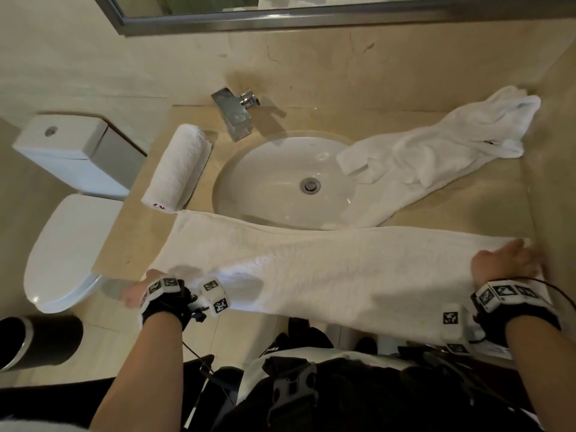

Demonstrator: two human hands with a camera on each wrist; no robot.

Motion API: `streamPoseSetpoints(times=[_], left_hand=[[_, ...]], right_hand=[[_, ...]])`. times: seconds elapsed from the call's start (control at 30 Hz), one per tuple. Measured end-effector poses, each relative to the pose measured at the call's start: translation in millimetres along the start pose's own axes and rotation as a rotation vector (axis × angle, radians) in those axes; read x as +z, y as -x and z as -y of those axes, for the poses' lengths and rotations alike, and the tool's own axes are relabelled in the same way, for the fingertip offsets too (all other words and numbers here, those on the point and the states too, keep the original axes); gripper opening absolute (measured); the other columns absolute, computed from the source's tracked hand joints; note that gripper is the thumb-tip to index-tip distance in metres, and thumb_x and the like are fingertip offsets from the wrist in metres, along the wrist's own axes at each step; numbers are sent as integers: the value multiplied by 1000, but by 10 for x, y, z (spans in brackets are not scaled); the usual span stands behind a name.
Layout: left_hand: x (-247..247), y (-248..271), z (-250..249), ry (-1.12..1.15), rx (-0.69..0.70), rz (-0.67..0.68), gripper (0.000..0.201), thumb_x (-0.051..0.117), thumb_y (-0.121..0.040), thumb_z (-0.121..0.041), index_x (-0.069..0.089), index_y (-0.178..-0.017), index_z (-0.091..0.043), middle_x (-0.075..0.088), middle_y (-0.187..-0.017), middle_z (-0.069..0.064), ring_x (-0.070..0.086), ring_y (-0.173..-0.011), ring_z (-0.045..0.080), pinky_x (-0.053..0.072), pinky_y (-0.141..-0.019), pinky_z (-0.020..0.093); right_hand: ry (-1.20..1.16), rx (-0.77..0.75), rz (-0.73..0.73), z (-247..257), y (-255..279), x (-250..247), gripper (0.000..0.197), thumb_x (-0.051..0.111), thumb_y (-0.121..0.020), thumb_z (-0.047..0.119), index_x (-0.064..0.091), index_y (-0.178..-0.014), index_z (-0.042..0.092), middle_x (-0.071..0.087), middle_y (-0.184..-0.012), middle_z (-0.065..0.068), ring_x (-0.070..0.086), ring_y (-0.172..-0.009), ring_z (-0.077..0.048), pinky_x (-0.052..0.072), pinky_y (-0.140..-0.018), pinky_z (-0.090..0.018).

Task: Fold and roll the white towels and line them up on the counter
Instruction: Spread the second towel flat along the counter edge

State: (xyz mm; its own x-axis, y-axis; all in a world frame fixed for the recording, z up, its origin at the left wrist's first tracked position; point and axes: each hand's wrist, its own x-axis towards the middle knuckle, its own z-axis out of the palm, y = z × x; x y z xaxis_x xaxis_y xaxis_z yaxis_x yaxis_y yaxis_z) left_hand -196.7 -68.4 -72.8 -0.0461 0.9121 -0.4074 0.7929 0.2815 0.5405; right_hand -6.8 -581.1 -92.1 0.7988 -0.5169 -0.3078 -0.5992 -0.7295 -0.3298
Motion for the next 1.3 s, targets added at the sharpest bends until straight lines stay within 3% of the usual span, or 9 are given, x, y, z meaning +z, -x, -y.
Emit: streamPoseSetpoints(times=[0.1,0.2,0.33,0.47,0.63,0.87,1.03,1.17,1.3], left_hand=[[55,231,-462,10,192,-126,4,43,-90,-14,46,-93,-15,45,-131,20,48,-117,32,39,-97,40],[272,401,-828,-101,414,61,22,40,-91,-10,59,-101,-15,57,-104,12,54,-98,25,43,-85,35],[644,512,-980,-495,687,281,35,40,-89,-6,67,-104,-21,59,-121,14,53,-113,34,43,-99,43],[939,577,-941,-1017,939,416,35,38,-94,-14,60,-117,-28,53,-131,4,40,-129,24,26,-111,44],[1146,503,-890,-1283,886,491,32,36,-94,-22,56,-120,-26,55,-126,2,30,-133,25,2,-111,60],[1124,409,-910,-1061,1085,475,25,50,-87,-22,59,-109,-29,59,-112,0,51,-113,23,27,-108,42],[1033,471,-937,-1225,974,448,22,47,-89,-24,64,-102,-29,61,-107,-2,38,-124,21,6,-109,63],[983,447,-939,-1088,957,419,17,44,-92,-23,59,-98,-24,63,-91,1,52,-112,24,1,-113,58],[966,410,-1039,-911,960,328,17,42,-96,-23,56,-104,-18,67,-98,8,56,-108,27,5,-113,54]], right_hand=[[46,-131,-2,223,35,45,63,47,-88,7,22,-146,2,3,-157,-21,3,-145,-36,9,-117,-47],[18,-248,14,430,120,135,56,48,-87,5,32,-141,2,10,-155,-23,8,-144,-37,11,-116,-47],[12,-195,63,582,258,243,56,45,-91,13,28,-145,9,8,-157,-16,5,-145,-33,13,-116,-46],[88,-139,131,551,338,335,57,38,-95,19,20,-148,13,1,-158,-14,0,-146,-30,10,-117,-45],[142,-175,145,428,329,370,57,33,-98,25,13,-150,17,-1,-159,-11,-1,-147,-28,6,-119,-42],[10,-222,23,375,350,470,52,32,-93,25,32,-144,14,13,-157,-16,8,-146,-32,9,-116,-45],[-61,-311,-174,294,388,558,42,34,-74,19,63,-99,2,53,-125,-22,43,-121,-43,32,-100,-51],[-62,-224,-202,412,349,506,23,52,-81,1,60,-102,0,49,-126,-25,42,-120,-41,27,-103,-46],[-59,-183,-213,479,328,478,23,52,-85,2,57,-107,1,45,-128,-26,41,-119,-40,28,-101,-46]])
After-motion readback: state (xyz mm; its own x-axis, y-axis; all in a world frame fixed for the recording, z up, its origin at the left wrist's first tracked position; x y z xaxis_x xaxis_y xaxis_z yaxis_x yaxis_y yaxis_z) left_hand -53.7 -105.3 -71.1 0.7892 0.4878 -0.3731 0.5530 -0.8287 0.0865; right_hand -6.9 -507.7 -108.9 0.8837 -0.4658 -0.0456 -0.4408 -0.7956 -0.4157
